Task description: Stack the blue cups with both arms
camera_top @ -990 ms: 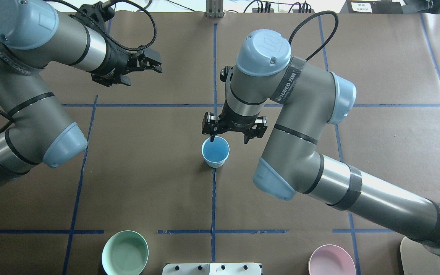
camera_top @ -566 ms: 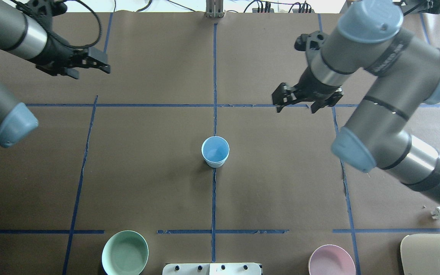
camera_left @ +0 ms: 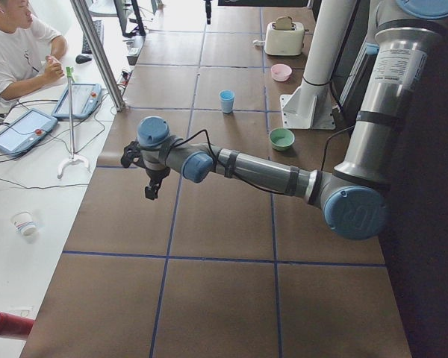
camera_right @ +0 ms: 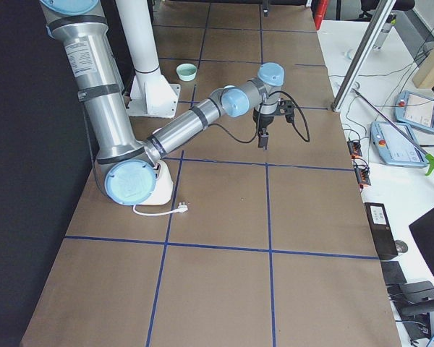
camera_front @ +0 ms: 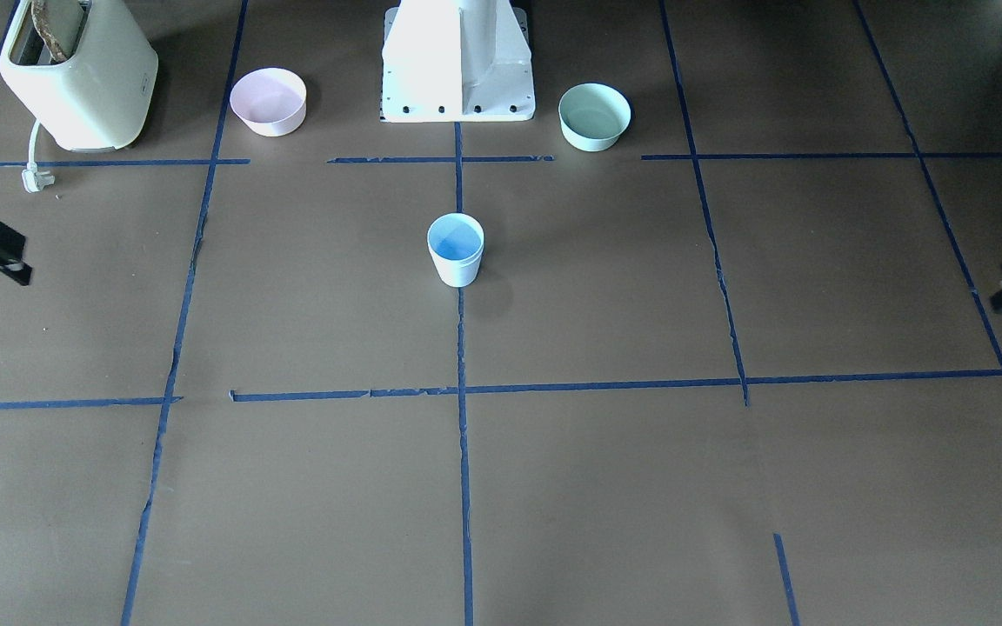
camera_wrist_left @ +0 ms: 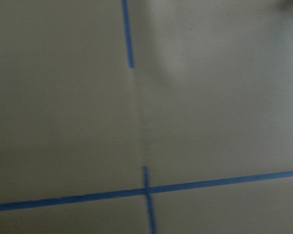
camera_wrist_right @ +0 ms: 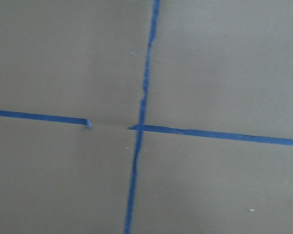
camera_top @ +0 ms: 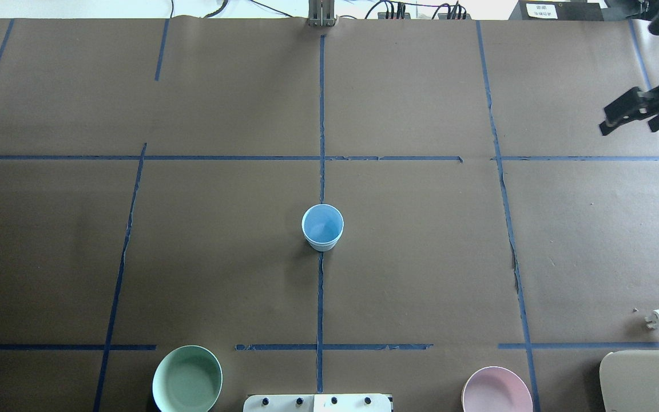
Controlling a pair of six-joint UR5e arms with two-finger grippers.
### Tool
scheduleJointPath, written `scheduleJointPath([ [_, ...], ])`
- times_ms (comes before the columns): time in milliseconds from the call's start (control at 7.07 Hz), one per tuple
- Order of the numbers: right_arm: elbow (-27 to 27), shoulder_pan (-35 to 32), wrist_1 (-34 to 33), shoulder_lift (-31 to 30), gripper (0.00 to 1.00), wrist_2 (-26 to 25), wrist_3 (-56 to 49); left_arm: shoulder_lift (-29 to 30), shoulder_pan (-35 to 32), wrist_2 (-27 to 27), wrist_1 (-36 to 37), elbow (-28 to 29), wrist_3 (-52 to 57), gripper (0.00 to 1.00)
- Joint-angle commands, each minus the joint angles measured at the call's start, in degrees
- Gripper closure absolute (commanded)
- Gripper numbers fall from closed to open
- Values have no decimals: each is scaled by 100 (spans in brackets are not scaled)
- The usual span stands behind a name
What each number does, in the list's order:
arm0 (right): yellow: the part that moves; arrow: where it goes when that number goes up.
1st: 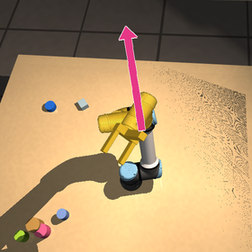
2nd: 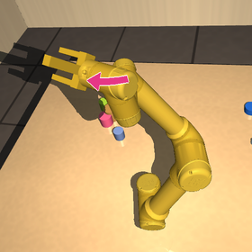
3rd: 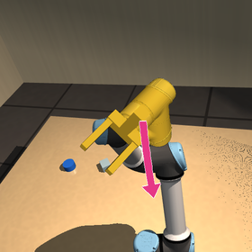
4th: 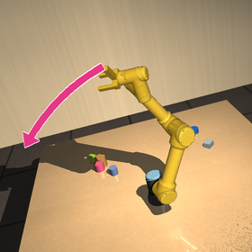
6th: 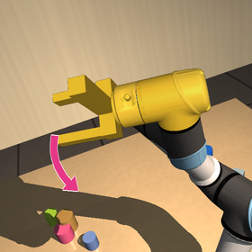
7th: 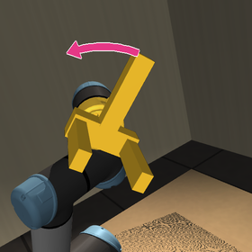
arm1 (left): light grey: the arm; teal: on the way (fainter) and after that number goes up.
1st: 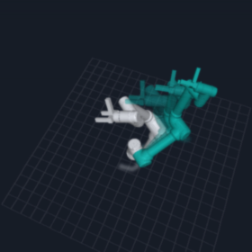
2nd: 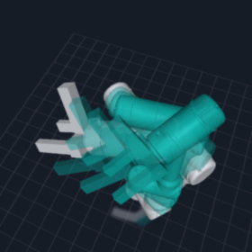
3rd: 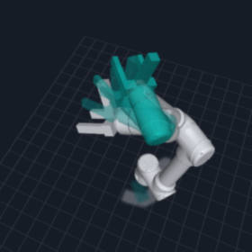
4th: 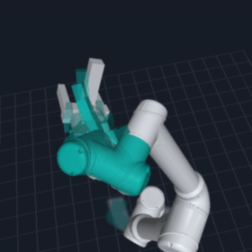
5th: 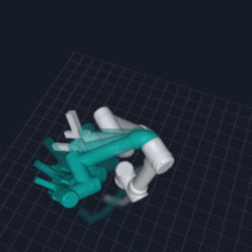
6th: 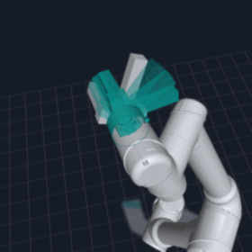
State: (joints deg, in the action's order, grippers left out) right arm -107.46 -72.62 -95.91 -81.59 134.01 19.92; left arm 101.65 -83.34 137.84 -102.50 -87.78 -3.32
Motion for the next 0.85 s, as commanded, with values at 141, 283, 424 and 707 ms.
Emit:
scheduleJointPath([
  [141, 408, -1208, 3, -1007, 0, 249, -1796, 56, -1218, -38, 1537, 1041, 2581, 0],
  [283, 697, -1332, 11, -1000, 0, 266, -2034, -13, -1246, 6, 1601, 1122, 2530, 0],
  [424, 848, -1333, 11, -1008, 0, 266, -2201, -49, -1237, 50, 1602, 1062, 2051, 0],
  [707, 902, -1333, 11, -973, 0, 258, -2212, -14, -1089, 41, 1558, 764, 957, 0],
])
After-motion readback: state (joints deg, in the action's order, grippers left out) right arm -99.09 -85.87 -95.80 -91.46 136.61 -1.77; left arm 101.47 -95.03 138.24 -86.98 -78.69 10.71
